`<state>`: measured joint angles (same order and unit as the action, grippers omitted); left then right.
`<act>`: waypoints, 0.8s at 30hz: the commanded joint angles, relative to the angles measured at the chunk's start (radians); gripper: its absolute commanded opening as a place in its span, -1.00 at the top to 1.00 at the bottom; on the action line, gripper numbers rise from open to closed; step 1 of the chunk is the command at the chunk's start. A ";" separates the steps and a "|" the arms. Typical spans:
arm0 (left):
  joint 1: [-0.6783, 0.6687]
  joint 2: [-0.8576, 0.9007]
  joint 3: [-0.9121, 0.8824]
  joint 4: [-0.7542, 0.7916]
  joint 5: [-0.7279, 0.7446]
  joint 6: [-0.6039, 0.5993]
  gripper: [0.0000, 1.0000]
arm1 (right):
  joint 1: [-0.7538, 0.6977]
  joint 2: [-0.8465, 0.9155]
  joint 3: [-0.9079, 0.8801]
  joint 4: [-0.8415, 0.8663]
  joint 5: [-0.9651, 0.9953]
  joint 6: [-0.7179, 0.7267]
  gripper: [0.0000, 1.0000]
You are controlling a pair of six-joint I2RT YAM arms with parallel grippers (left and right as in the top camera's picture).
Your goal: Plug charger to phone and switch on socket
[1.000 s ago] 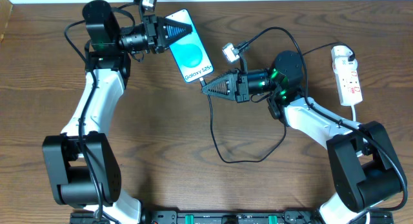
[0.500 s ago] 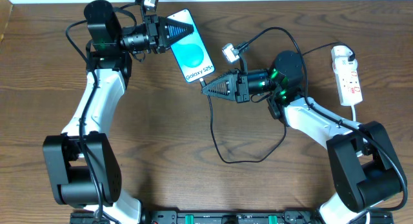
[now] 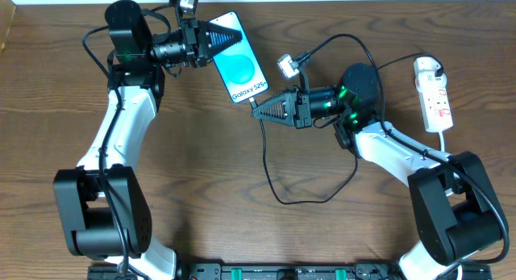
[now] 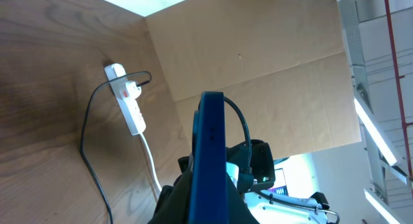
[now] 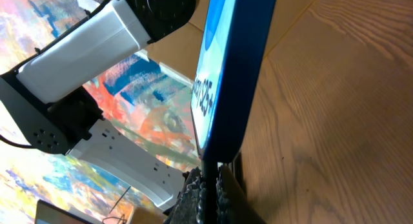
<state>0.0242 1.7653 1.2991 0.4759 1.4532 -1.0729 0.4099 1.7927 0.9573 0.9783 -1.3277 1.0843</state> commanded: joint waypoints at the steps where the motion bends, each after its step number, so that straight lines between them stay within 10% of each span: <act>1: -0.005 -0.021 0.014 0.009 0.024 0.025 0.85 | 0.001 0.003 0.004 0.006 0.020 -0.001 0.98; 24: -0.005 -0.021 0.014 0.008 0.040 0.047 0.85 | 0.001 0.003 0.004 0.006 0.051 -0.009 0.98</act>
<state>0.0242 1.7653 1.2991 0.4759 1.4528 -1.0428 0.4099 1.7927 0.9573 0.9783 -1.3239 1.0843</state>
